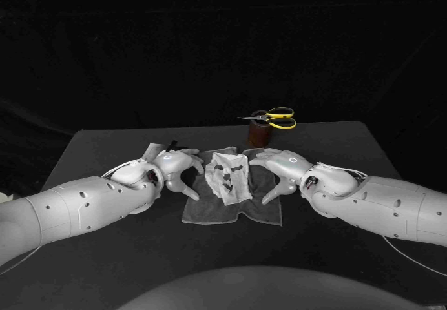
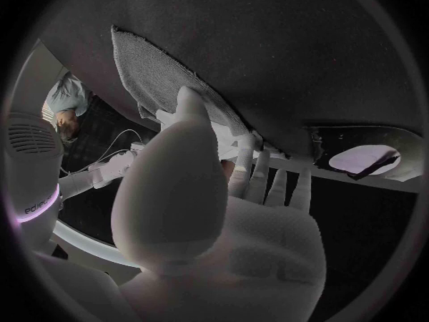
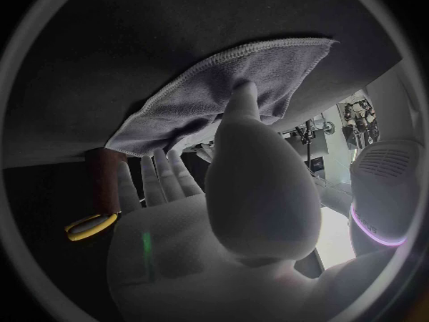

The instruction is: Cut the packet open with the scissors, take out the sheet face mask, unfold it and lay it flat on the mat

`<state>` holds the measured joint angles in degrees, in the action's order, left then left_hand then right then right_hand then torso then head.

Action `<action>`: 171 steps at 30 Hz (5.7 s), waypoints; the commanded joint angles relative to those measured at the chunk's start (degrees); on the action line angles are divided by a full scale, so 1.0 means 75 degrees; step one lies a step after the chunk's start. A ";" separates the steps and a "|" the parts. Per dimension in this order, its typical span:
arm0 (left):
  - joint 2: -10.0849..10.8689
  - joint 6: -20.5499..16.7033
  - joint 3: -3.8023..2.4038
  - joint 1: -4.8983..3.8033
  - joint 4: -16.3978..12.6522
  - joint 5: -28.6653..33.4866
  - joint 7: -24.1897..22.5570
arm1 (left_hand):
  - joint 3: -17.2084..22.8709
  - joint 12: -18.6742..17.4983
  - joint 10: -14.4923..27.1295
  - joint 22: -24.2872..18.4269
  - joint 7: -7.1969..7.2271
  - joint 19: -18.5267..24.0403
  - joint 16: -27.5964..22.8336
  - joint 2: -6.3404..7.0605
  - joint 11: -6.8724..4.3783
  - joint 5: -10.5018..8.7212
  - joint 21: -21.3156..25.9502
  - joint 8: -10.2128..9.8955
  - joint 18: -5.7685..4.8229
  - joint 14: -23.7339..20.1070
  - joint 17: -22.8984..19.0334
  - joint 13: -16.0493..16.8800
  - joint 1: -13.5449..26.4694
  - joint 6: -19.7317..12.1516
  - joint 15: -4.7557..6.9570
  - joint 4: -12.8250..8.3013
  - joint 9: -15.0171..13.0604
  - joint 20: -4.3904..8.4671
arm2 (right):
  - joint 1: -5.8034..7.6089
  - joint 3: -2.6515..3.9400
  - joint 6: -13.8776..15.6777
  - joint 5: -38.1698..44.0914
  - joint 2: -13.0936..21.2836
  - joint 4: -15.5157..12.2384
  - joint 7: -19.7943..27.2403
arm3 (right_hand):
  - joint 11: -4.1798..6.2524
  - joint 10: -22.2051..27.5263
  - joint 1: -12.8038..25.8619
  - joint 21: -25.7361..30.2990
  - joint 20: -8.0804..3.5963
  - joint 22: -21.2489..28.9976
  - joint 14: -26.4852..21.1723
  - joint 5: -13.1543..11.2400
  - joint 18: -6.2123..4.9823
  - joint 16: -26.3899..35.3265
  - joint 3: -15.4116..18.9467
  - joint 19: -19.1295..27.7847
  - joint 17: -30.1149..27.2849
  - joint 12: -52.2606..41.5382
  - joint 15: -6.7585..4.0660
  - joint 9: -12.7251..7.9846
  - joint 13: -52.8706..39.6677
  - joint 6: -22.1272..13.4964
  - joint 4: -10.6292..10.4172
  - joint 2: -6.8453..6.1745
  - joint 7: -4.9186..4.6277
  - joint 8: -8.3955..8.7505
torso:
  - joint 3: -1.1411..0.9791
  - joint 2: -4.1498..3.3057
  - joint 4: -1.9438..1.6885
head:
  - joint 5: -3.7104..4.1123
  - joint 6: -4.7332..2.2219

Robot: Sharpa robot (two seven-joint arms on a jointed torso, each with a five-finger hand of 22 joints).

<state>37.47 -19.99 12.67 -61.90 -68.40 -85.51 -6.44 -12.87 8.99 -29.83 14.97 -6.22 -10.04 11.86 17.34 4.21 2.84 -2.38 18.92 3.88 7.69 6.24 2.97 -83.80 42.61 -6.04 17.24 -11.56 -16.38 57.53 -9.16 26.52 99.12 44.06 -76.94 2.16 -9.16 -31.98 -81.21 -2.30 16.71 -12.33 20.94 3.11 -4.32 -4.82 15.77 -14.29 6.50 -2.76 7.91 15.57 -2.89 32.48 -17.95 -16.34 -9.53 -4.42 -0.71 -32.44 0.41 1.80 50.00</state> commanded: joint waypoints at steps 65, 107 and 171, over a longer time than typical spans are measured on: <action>0.0620 0.0976 0.0053 0.0063 -0.0320 -0.0326 0.1146 | -0.0016 -0.0388 -0.0333 -0.0087 -0.0035 0.0050 -0.0323 0.0036 0.0044 0.0024 0.0056 -0.0010 0.0265 0.0007 -0.0136 0.0002 0.0617 0.0217 0.0134 0.0011 -0.0055 0.0126 | -0.0042 -0.0096 -0.3871 0.0819 0.1272 -0.1017 -0.2328 | 0.0199 -0.0130 0.0899 -0.0009 -0.0117 0.0037 0.0016 0.0015 -0.0123 0.0108 0.0162 -0.0006 -0.0050 -0.0017 -0.0194 0.0018 -0.0005 0.0187 0.0073 -0.0187 -0.0068 -0.0093 | 0.0019 0.0010 -0.0005 | 0.0035 0.0000; 0.1646 -0.0085 0.0047 0.0120 -0.2661 0.0951 -0.0958 | 0.2633 -0.0691 -0.2292 0.0009 -0.0314 -0.0332 -0.0148 -0.0876 0.0448 0.0009 -0.0028 -0.0158 0.0540 0.1505 0.0015 0.0097 -0.0743 0.0785 -0.0282 -0.0041 -0.0008 -0.0004 | 0.0146 -0.0071 0.0751 -0.1402 0.1409 -0.1329 -0.0610 | -0.0129 -0.1017 0.0804 -0.0117 -0.0011 -0.0046 0.0687 0.0195 -0.0216 0.0103 -0.0158 -0.0566 -0.0029 -0.0041 0.0165 0.0065 -0.0034 0.0815 0.0074 0.0014 -0.0307 -0.0289 | 0.0016 0.0008 -0.0002 | 0.0052 0.0000; 0.1594 0.4249 0.0087 0.0171 -0.2895 -0.0018 -0.0004 | 0.3599 -0.0725 -0.2811 0.0185 -0.0185 -0.2163 -0.0146 -0.1784 0.0373 -0.0005 -0.0489 -0.0772 0.0894 0.3787 0.0203 0.0088 -0.0066 0.1140 -0.0195 -0.0079 0.0271 0.0264 | 0.0288 -0.0056 -0.1401 -0.1033 -0.0071 0.0391 -0.0918 | -0.0165 -0.0348 0.1301 -0.0105 -0.0026 0.0118 0.0472 0.0360 -0.0173 0.0298 -0.1257 -0.0384 -0.0223 -0.0013 0.0163 -0.0351 -0.0004 0.0477 0.0114 0.1411 -0.0402 -0.0103 | 0.0009 0.0019 -0.0005 | 0.0113 0.0000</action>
<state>49.17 -0.26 11.97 -61.94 -90.89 -84.36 -11.42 14.54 3.76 -50.83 16.24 -7.96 -25.89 10.79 4.10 7.37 2.86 -6.01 13.39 9.89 36.24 7.63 3.69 -84.86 51.11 -7.39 16.67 -9.58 -14.03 59.83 -9.46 17.83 90.66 43.42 -74.46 -3.02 -10.23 -34.90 -71.59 -3.21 16.60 -11.49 24.75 5.64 -5.22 -2.82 6.70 -17.47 4.89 -3.05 8.89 12.98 -2.97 36.22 -17.06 -6.38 -10.23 -5.51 -0.67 -32.29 0.42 2.55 50.00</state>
